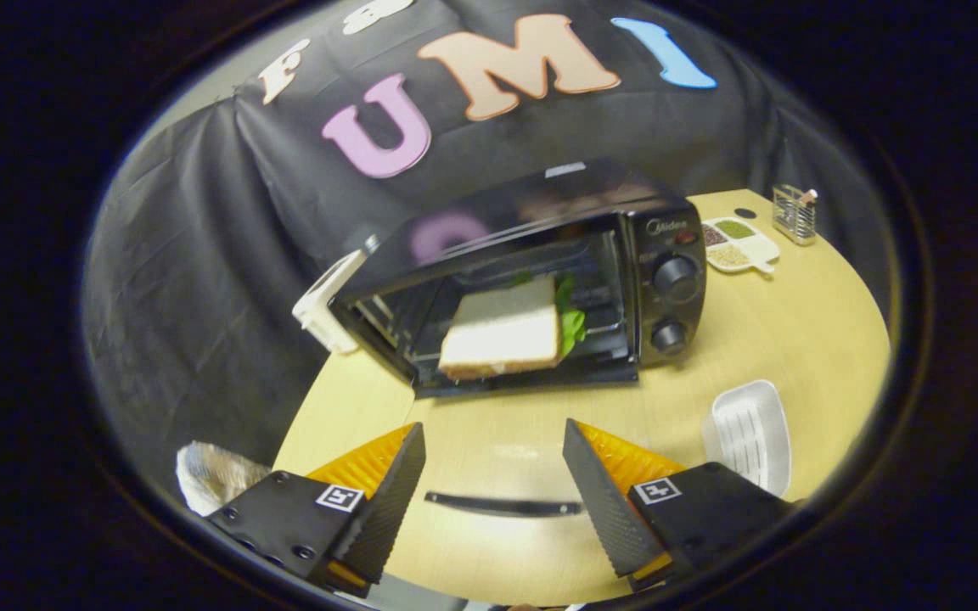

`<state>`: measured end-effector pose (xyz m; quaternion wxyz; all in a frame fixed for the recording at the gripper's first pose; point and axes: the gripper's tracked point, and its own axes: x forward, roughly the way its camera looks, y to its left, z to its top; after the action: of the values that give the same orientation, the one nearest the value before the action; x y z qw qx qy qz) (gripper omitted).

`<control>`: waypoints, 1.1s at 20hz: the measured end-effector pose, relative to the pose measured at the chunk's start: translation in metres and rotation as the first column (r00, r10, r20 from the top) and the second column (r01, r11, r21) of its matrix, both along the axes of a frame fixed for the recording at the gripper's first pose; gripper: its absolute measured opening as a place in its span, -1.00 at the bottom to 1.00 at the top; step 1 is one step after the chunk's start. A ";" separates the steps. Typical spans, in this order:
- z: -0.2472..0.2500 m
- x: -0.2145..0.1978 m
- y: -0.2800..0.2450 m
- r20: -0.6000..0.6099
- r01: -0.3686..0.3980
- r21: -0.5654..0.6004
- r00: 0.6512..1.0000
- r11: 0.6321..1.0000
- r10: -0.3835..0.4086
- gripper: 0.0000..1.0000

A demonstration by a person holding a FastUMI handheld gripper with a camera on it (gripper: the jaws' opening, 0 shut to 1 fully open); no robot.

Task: Open the toaster oven, put the food inside, and close the toaster oven door.

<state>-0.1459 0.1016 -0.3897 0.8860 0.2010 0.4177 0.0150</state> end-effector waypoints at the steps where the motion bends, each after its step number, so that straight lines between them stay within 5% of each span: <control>1: -0.002 -0.008 0.004 -0.015 -0.036 -0.005 0.999 0.999 0.036 0.98; 9: -0.040 -0.071 0.020 -0.231 -0.252 -0.003 0.942 0.968 0.244 0.99; 15: -0.076 -0.087 -0.006 -0.336 -0.306 -0.131 0.909 0.943 0.248 0.98; 22: -0.099 -0.075 -0.013 -0.328 -0.300 -0.198 0.918 0.933 0.225 0.99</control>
<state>-0.2205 0.0890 -0.4890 0.8200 0.0323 0.5691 0.0525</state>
